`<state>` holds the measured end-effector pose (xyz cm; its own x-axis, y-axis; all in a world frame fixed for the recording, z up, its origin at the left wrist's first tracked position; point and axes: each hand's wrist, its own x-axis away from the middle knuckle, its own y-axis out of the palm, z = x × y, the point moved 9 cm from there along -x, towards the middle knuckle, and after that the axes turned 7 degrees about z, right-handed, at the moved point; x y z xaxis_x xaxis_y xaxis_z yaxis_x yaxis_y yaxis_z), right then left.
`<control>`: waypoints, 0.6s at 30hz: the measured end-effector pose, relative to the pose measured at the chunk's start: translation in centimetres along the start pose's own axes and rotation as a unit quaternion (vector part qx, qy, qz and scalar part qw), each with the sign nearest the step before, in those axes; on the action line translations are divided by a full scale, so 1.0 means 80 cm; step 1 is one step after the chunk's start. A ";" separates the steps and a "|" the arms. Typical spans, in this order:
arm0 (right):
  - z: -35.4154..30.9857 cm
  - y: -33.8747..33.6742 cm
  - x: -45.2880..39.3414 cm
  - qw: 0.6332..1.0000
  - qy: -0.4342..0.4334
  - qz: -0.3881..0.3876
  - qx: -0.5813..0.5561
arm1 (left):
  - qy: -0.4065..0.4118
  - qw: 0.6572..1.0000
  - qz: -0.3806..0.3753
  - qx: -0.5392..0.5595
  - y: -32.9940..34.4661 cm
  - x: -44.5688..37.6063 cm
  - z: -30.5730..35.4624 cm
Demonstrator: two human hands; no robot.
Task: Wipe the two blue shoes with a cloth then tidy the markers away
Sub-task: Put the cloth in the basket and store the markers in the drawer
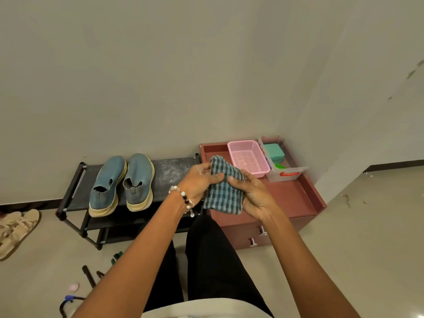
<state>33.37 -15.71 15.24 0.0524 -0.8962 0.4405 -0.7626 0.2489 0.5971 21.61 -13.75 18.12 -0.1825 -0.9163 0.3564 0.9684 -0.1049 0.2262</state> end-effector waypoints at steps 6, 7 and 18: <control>-0.032 0.004 0.000 0.982 -0.091 0.016 0.165 | 0.059 0.961 0.117 -0.244 -0.032 -0.019 0.009; -0.038 0.008 0.002 0.975 -0.106 0.015 0.193 | 0.080 0.960 0.120 -0.241 -0.029 -0.019 0.015; -0.105 -0.052 -0.090 0.732 -0.267 0.134 0.612 | 0.187 0.811 0.129 -0.539 0.017 -0.097 0.010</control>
<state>41.60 -7.22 15.26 -0.2146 -0.9727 -0.0889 -0.7234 0.2194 -0.6546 24.20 -6.49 16.39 -0.0818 -0.9936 -0.0785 0.5879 0.0155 -0.8088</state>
